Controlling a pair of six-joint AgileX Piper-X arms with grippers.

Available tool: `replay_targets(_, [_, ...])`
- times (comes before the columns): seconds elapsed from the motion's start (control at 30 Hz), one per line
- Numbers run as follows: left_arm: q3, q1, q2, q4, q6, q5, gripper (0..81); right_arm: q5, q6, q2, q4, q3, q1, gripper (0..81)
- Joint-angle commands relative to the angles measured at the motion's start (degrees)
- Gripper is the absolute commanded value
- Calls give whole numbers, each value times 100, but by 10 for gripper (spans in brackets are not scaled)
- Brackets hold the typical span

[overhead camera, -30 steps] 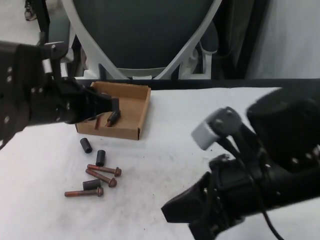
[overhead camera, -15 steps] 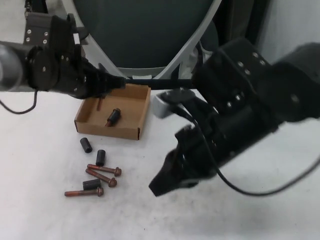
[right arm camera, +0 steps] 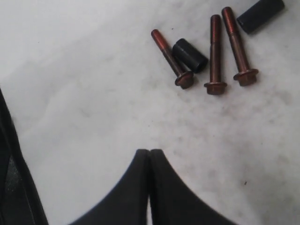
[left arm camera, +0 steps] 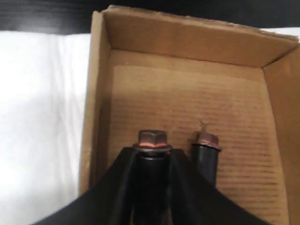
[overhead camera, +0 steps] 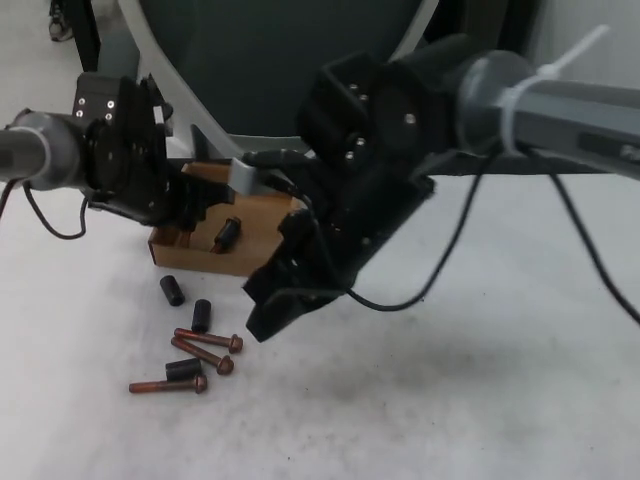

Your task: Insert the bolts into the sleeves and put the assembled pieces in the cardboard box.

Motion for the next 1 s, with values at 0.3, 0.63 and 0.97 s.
replay_targets(0.3, [-259, 383, 407, -412, -357, 756, 8, -77, 299, 991, -458, -803, -91, 2])
replay_targets(0.63, [-258, 397, 390, -509, -548, 1788, 288, -86, 494, 1120, -790, -810, -91, 20])
replay_targets(0.97, [-258, 497, -202, -723, -1299, 2610, 387, -86, 1035, 1120, -1178, -810, -73, 307])
